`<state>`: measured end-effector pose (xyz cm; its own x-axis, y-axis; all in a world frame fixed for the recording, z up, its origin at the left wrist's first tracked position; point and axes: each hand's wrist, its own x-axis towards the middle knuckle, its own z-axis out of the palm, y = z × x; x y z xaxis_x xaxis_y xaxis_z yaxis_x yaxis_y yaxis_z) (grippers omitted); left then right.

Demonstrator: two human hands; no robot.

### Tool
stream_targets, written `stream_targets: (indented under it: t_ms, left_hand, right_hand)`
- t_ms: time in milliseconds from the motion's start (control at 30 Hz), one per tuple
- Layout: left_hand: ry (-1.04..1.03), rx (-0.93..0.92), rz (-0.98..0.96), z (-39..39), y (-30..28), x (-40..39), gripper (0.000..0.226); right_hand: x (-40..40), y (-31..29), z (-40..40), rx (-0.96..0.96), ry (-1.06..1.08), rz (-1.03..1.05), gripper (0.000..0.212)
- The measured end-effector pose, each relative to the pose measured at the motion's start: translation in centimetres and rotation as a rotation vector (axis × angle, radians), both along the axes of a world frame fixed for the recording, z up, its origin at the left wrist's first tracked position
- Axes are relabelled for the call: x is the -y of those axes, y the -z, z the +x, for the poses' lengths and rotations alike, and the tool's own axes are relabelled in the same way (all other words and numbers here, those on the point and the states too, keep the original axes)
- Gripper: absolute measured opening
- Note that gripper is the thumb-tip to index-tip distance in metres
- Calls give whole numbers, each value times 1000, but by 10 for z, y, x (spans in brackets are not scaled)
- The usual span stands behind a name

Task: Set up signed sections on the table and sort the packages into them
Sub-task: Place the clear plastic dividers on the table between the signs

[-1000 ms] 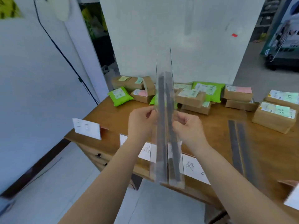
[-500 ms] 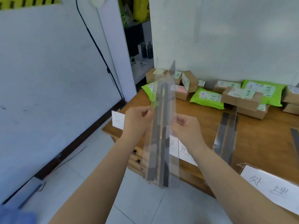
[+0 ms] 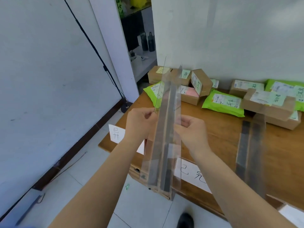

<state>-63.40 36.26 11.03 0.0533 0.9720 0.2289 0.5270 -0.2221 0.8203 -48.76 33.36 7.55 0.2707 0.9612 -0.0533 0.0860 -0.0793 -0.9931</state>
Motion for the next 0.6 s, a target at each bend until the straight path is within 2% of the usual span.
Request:
stream_targets:
  t_ms: [233,367,600]
  left_hand:
    - [50,77,-65,8,23,-32,23]
    - [150,141,-170,7,39,-50,15]
    - [320,137,-269,-6,59,-78,25]
  right_hand:
    - [-20,20,4,25,97,-76,52]
    - [-26,31,1,57,164,-133,49]
    - [-39,43,-15,132,294,-229,48]
